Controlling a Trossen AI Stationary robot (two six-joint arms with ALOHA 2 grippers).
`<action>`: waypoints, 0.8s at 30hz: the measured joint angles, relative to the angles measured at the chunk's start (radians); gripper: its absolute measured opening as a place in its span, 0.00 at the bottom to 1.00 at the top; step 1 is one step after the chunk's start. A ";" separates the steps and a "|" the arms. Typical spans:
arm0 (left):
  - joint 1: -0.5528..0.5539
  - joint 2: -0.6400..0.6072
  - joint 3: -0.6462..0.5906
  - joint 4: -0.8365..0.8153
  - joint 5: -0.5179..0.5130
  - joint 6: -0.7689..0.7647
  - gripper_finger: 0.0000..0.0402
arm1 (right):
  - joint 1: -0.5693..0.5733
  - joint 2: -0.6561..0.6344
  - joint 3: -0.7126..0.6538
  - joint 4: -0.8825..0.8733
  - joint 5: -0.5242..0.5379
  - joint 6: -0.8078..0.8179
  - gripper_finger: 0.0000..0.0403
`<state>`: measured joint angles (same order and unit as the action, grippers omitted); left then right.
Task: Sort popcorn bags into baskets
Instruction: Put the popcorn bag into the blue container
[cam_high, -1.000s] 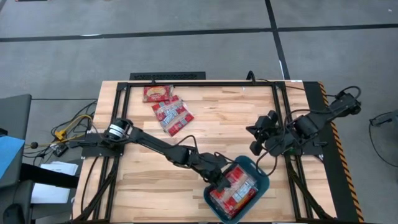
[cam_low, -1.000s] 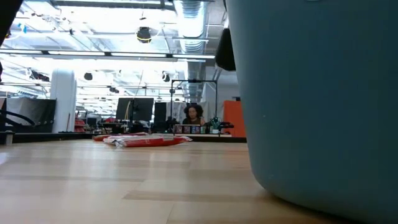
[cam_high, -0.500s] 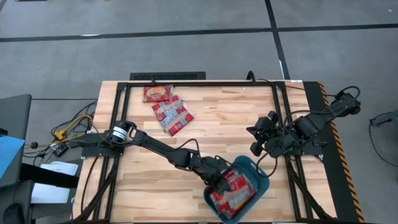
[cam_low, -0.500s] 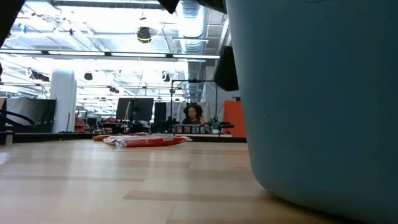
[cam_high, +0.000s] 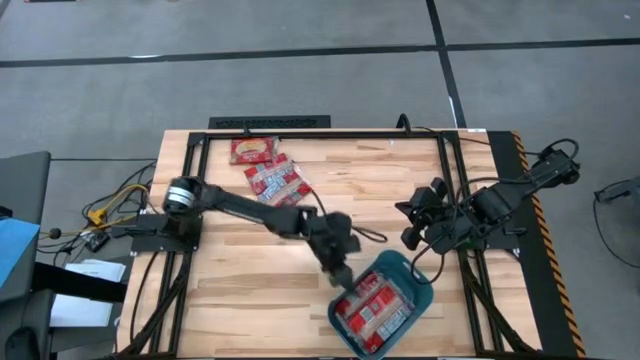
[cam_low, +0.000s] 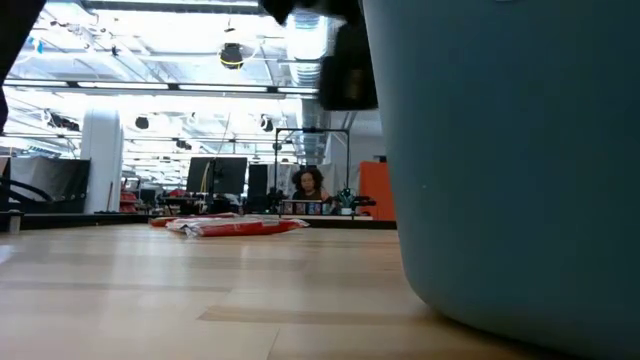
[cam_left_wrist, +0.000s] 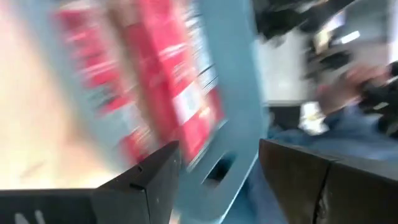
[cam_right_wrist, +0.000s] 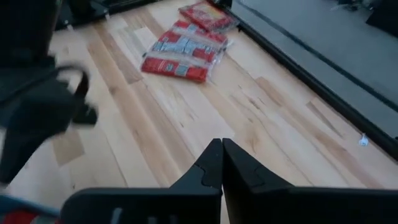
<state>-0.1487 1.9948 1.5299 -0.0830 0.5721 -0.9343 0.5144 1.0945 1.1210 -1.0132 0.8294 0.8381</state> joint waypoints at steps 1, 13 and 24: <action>0.019 -0.030 0.000 -0.093 -0.004 0.057 0.51 | 0.000 0.008 0.000 0.009 0.015 0.000 0.05; 0.214 -0.514 -0.172 -0.816 -0.625 0.422 0.51 | -0.168 0.230 0.000 0.238 0.009 -0.178 0.08; 0.603 -0.903 -0.828 -0.238 -0.359 0.311 0.51 | -0.464 0.641 0.000 1.147 -0.383 -0.668 0.04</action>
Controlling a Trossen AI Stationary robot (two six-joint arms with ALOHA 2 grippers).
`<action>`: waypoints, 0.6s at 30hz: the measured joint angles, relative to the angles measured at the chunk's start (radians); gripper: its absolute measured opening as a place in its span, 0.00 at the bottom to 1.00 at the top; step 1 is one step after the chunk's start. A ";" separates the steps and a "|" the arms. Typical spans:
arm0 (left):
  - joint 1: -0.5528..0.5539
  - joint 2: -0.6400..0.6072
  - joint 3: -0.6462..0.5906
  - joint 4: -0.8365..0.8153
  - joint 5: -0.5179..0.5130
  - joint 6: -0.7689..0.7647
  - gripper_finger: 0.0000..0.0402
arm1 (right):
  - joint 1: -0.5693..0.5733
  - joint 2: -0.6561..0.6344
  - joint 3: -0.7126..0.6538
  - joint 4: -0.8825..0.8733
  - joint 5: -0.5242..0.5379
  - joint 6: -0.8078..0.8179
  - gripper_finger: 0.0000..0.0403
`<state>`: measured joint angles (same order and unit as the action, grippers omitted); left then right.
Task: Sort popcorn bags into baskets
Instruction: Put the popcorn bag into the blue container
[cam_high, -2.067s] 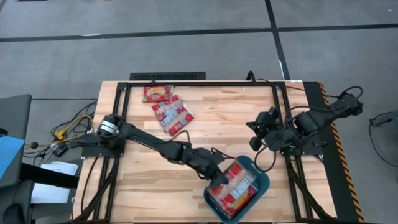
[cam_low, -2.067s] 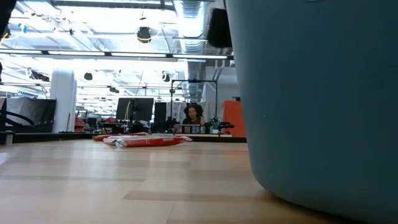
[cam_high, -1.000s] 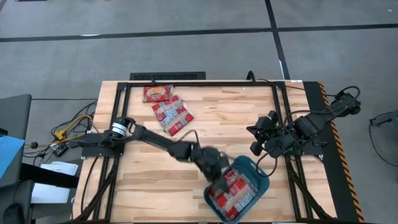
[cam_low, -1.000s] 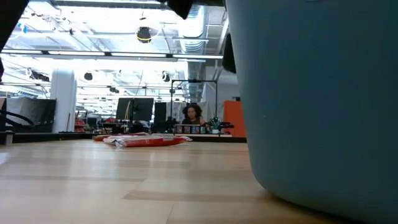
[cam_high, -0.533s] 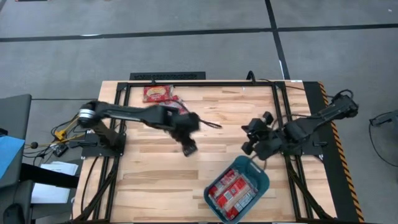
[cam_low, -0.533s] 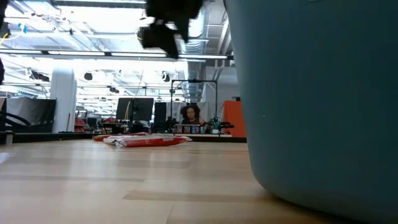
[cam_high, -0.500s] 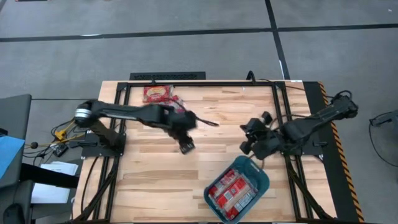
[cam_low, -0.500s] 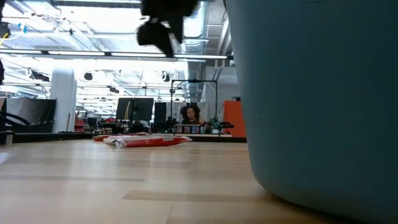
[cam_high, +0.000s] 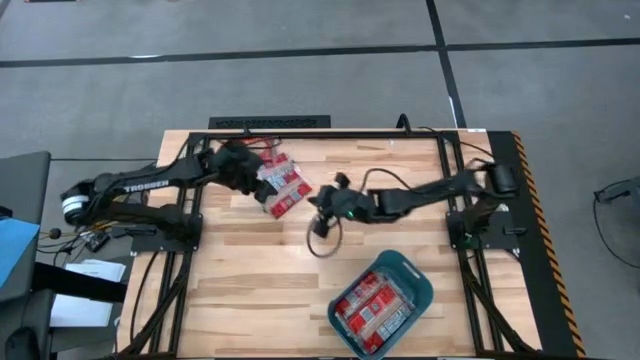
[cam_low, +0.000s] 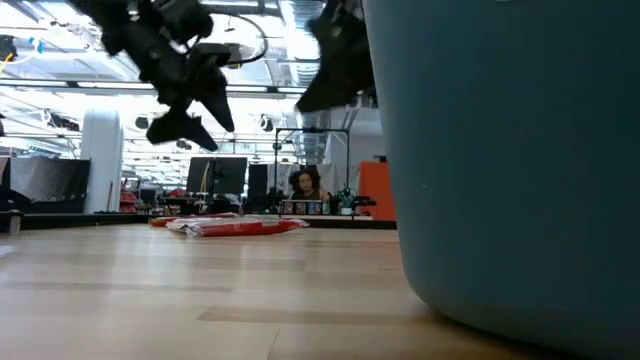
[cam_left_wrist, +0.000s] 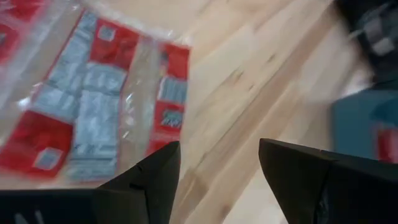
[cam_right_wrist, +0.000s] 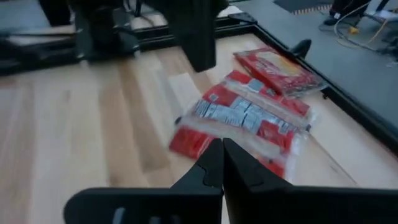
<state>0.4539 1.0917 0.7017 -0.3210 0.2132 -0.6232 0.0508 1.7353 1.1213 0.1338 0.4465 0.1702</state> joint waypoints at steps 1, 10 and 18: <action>0.024 -0.015 -0.039 0.058 0.023 -0.016 0.51 | -0.026 0.030 0.000 0.047 -0.026 0.001 0.05; 0.147 -0.019 -0.178 0.191 0.075 -0.053 0.51 | -0.169 0.289 0.089 0.184 -0.135 0.039 0.03; 0.169 -0.012 -0.179 0.202 0.043 -0.040 0.51 | -0.184 0.439 0.246 0.022 -0.185 0.039 0.06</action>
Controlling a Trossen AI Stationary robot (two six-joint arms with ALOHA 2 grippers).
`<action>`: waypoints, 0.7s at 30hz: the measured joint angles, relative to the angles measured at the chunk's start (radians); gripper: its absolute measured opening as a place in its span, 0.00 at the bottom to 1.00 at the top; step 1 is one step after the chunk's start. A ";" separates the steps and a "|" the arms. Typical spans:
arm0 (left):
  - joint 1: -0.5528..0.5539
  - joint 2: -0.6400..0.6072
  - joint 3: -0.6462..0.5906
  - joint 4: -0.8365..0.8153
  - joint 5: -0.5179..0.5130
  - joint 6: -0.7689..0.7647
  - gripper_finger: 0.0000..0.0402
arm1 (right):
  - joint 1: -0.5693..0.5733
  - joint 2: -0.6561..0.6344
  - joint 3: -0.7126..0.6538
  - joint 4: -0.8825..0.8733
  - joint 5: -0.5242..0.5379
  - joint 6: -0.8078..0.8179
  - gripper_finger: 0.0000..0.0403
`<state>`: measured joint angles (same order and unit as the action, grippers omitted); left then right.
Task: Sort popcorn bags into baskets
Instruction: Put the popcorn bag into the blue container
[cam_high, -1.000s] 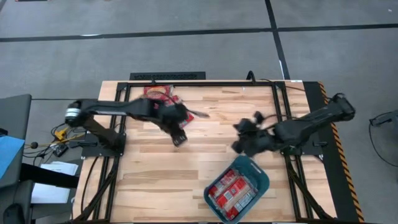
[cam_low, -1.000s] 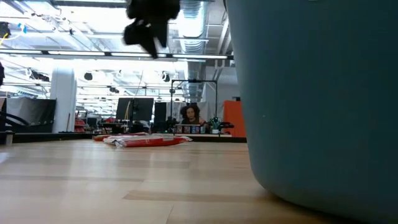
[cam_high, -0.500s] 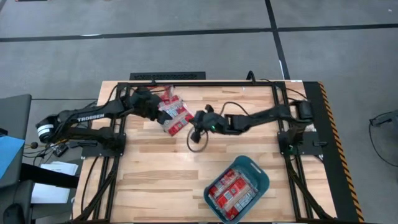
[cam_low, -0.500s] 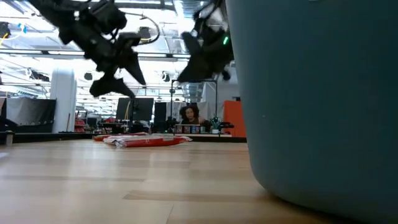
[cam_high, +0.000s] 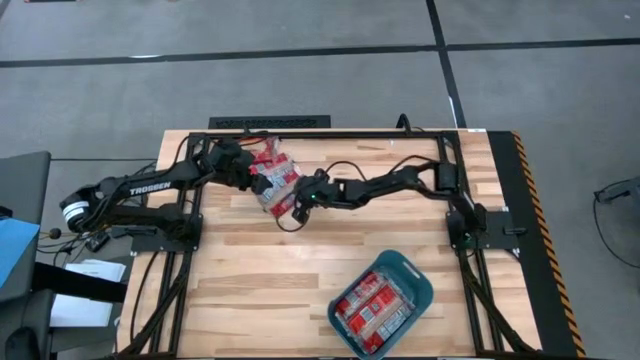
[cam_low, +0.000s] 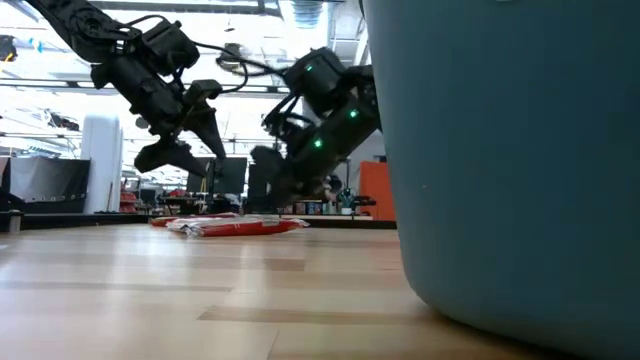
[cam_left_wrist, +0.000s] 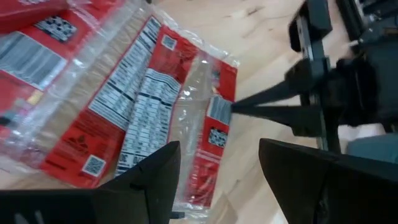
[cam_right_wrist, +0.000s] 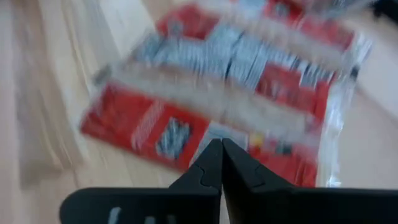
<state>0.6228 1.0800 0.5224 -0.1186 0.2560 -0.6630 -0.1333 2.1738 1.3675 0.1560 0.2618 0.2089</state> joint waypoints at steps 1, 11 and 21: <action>0.000 0.004 0.000 0.000 -0.010 0.000 0.51 | 0.004 0.010 0.009 -0.028 0.000 -0.002 0.06; -0.010 0.123 -0.003 0.021 -0.025 0.017 0.55 | 0.067 0.026 0.023 -0.198 0.028 -0.002 0.06; -0.051 0.308 -0.003 0.168 0.021 0.028 0.55 | 0.159 0.015 0.021 -0.311 0.096 0.000 0.04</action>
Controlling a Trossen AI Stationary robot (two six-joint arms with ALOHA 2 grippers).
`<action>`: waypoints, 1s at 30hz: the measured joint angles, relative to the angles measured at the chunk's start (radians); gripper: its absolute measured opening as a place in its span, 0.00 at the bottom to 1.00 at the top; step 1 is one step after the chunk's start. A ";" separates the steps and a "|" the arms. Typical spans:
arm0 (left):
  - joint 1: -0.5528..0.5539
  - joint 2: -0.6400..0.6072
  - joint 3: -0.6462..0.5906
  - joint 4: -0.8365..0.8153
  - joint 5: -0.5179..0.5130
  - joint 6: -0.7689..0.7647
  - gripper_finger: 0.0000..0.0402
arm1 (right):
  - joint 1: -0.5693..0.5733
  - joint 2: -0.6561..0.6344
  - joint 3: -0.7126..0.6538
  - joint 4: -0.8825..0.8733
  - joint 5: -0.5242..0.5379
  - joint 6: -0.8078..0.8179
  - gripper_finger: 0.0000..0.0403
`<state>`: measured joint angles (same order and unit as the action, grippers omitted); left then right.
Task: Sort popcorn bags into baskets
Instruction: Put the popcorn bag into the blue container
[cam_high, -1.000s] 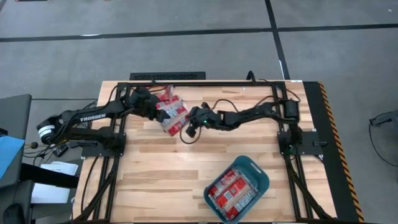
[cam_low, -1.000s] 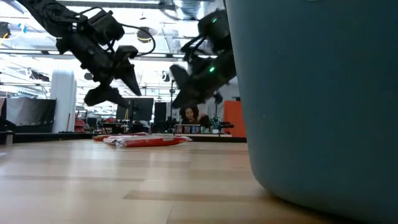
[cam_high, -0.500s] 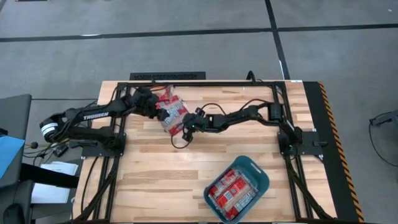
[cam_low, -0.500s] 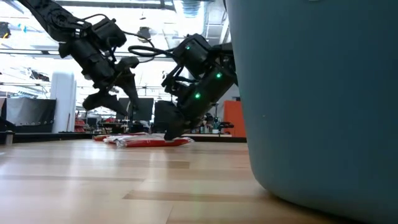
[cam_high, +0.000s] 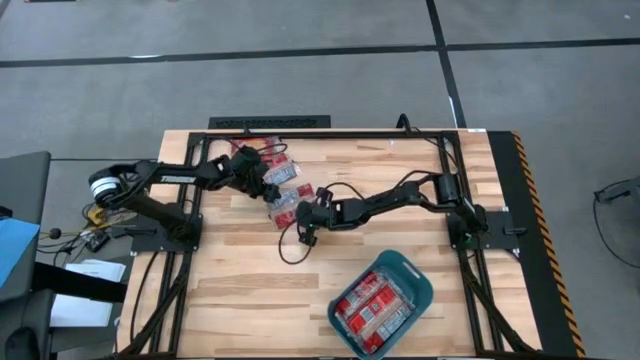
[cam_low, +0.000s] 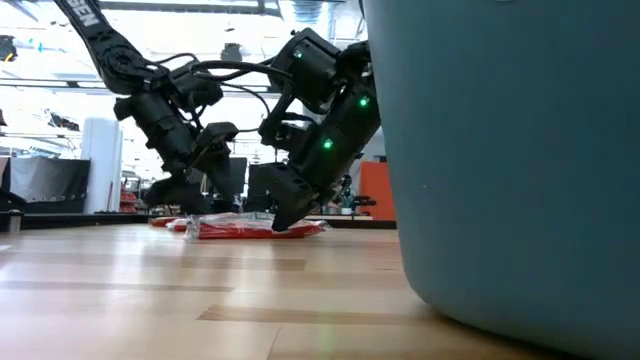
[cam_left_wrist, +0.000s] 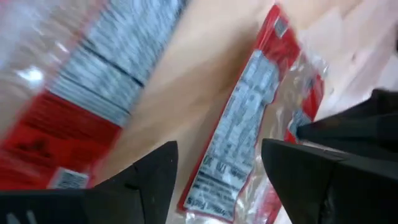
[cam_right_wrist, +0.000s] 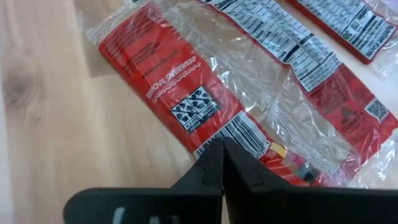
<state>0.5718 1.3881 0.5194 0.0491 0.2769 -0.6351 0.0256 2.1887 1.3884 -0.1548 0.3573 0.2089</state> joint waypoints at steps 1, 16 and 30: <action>-0.004 0.018 0.000 0.012 0.014 0.001 0.55 | 0.005 0.000 0.000 -0.006 0.004 0.000 0.04; -0.121 0.246 0.024 0.159 0.145 -0.007 0.48 | 0.021 0.002 -0.003 -0.023 0.033 0.001 0.06; -0.154 0.235 0.083 0.139 0.168 -0.159 0.04 | 0.118 -0.322 -0.008 -0.389 0.053 0.045 0.08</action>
<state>0.4176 1.6234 0.6026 0.1886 0.4454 -0.7939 0.1436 1.8669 1.3808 -0.5439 0.4101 0.2535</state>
